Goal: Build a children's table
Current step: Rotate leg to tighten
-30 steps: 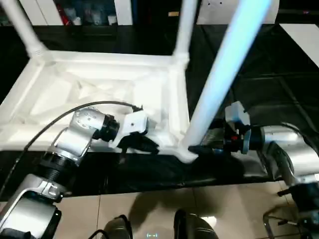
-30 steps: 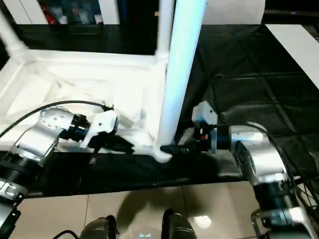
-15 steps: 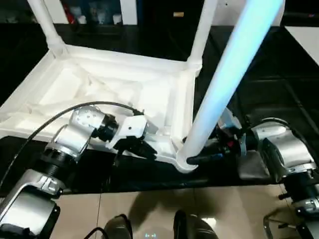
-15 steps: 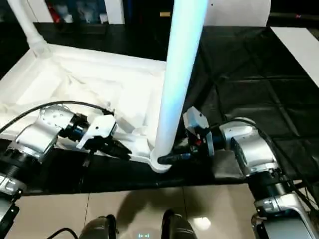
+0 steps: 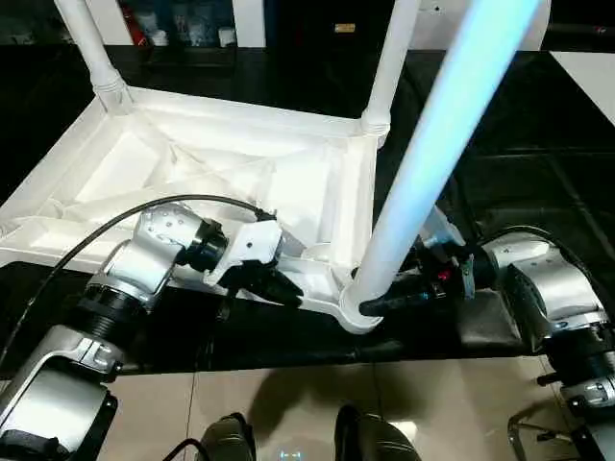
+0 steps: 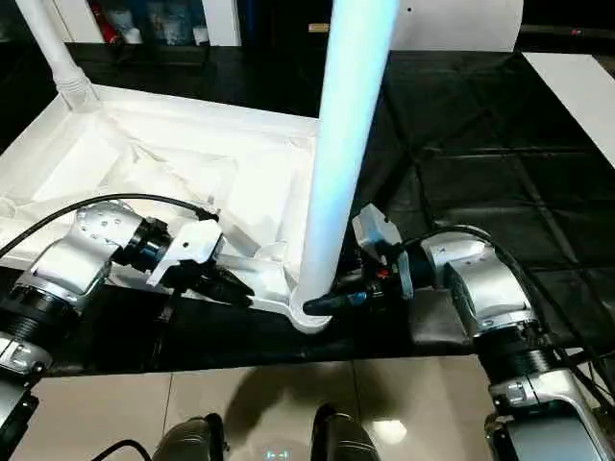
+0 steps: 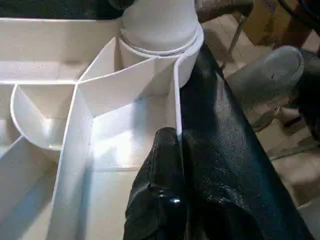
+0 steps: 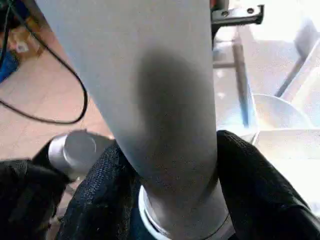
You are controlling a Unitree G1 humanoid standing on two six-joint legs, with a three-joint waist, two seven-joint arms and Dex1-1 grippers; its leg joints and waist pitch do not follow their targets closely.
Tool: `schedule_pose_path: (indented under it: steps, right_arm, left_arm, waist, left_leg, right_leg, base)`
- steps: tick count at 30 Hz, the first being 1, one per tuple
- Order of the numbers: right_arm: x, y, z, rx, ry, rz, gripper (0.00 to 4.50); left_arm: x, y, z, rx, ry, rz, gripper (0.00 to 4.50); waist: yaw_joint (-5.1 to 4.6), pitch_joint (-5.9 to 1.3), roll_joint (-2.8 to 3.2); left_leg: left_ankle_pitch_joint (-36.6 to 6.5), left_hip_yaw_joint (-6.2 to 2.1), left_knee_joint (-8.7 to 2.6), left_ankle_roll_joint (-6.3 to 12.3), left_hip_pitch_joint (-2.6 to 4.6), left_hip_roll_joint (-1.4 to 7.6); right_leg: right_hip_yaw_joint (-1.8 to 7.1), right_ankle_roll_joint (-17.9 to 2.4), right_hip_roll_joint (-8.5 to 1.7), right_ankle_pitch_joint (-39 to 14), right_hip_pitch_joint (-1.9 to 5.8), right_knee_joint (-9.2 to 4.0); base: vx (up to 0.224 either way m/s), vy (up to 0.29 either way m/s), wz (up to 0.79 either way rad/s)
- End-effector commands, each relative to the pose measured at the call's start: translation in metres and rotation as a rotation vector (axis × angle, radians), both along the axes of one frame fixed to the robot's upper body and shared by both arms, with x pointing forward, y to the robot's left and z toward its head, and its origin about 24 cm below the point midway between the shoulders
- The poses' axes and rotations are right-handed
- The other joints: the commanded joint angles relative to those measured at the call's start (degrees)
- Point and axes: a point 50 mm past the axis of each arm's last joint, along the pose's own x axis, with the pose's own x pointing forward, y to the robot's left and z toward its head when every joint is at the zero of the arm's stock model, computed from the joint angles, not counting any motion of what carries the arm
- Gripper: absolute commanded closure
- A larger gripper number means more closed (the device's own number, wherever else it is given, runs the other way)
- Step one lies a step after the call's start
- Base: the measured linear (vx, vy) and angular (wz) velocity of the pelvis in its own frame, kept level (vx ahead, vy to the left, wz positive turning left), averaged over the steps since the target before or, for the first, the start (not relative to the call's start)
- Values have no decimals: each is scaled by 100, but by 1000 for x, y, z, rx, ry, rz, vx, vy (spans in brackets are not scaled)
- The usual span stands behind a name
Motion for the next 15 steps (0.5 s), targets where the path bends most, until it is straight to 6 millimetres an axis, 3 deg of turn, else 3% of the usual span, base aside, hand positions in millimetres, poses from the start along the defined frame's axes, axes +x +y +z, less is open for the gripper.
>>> schedule_pose_path:
  steps: [1, 5, 6, 9, 15]
  right_arm:
    - [1, 12, 6, 77, 12, -54, 243]
    - [5, 30, 3, 92, -6, -238, 243]
    - [6, 36, 2, 96, 4, -289, 243]
    - [11, 51, 2, 115, 18, -417, 244]
    - [21, 75, 1, 109, 18, -686, 248]
  left_arm:
    - [1, -19, -5, -25, 8, 42, 450]
    - [10, -32, -4, -82, 12, 224, 450]
    - [12, -36, -3, -94, 12, 261, 450]
    - [16, -47, 0, -120, 12, 353, 450]
    - [28, -64, 4, -146, -21, 589, 450]
  waist:
    - [-24, -454, -73]
    - [-71, -431, -78]
    - [-117, -414, -74]
    - [-214, -411, -88]
    - [-284, -443, -52]
  left_leg:
    - [-508, 24, -294, 738, 33, 181]
    - [-738, 1, -324, 465, 30, 137]
    - [-777, -17, -343, 349, -3, 107]
    - [-790, -27, -347, 296, -18, 81]
    - [-571, -15, -339, 373, -12, 71]
  right_leg:
    - [270, -1358, -323, -1443, 436, -290]
    - [265, -1083, -327, -2114, 434, -373]
    - [253, -927, -318, -2357, 451, -408]
    - [238, -741, -313, -2628, 442, -457]
    - [234, -839, -281, -2156, 434, -433]
  base:
    - [0, 0, 0]
    - [0, 0, 0]
    - [0, 0, 0]
    - [0, 0, 0]
    - [0, 0, 0]
